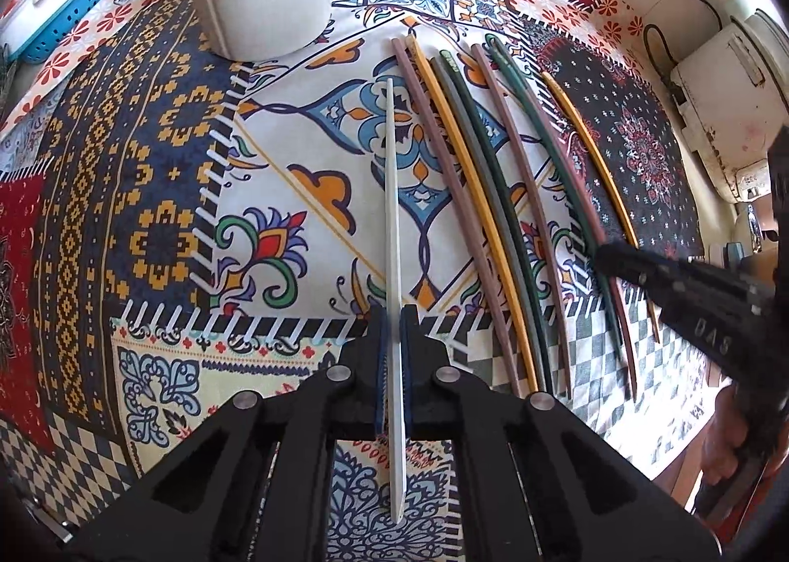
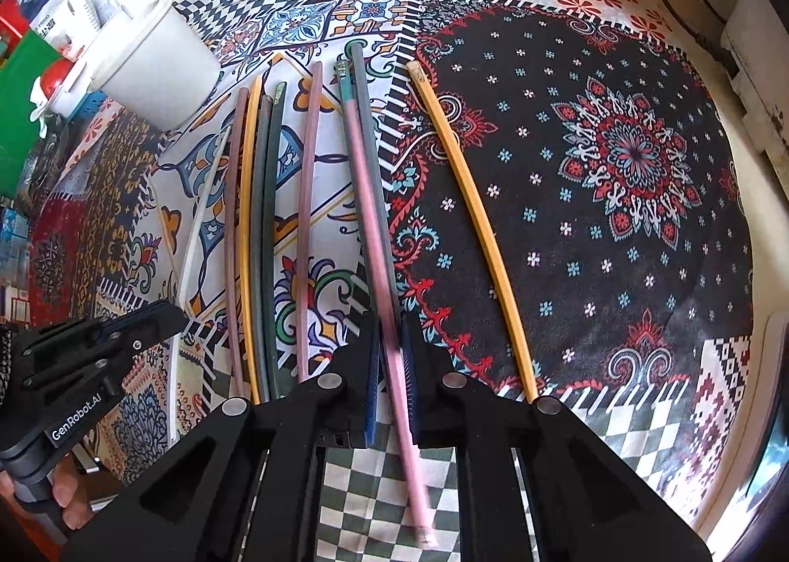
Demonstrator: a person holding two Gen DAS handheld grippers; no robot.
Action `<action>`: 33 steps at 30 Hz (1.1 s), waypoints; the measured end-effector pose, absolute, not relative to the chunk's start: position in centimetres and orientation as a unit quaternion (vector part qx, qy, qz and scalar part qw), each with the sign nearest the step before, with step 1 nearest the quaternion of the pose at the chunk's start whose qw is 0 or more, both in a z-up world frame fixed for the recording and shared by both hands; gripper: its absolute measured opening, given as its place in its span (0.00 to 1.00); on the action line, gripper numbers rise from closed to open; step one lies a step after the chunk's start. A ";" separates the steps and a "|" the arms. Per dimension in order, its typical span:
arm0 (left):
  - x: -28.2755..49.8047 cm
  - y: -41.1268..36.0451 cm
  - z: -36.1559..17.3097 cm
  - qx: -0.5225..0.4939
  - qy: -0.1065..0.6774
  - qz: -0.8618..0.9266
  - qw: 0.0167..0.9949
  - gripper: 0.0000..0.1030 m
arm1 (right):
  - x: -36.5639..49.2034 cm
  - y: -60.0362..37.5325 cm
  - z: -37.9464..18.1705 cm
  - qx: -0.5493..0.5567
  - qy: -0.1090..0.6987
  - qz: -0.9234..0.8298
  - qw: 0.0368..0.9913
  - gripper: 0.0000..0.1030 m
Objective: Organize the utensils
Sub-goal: 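Close the left gripper on the white stick while the right gripper closes on the pink stick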
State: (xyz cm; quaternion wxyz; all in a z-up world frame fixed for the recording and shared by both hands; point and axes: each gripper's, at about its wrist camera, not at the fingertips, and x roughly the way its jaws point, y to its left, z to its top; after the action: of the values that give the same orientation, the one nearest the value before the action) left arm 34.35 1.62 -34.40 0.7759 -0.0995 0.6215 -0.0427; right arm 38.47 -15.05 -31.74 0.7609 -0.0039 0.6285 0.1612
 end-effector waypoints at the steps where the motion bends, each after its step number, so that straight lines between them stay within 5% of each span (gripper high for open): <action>1: 34.1 1.8 -34.3 -0.098 0.623 -0.041 0.775 0.03 | 39.0 -15.1 -31.7 -0.001 0.629 0.168 0.759 0.06; 33: 39.7 1.3 -34.6 -0.076 0.673 -0.096 0.730 0.04 | 44.7 -12.9 -32.8 -0.030 0.656 0.205 0.726 0.07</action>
State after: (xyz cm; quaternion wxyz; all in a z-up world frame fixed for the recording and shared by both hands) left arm 39.74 1.26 -34.57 0.7296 -0.0763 0.6729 -0.0956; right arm 44.72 -12.87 -32.85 0.7262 -0.0298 0.6556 0.2050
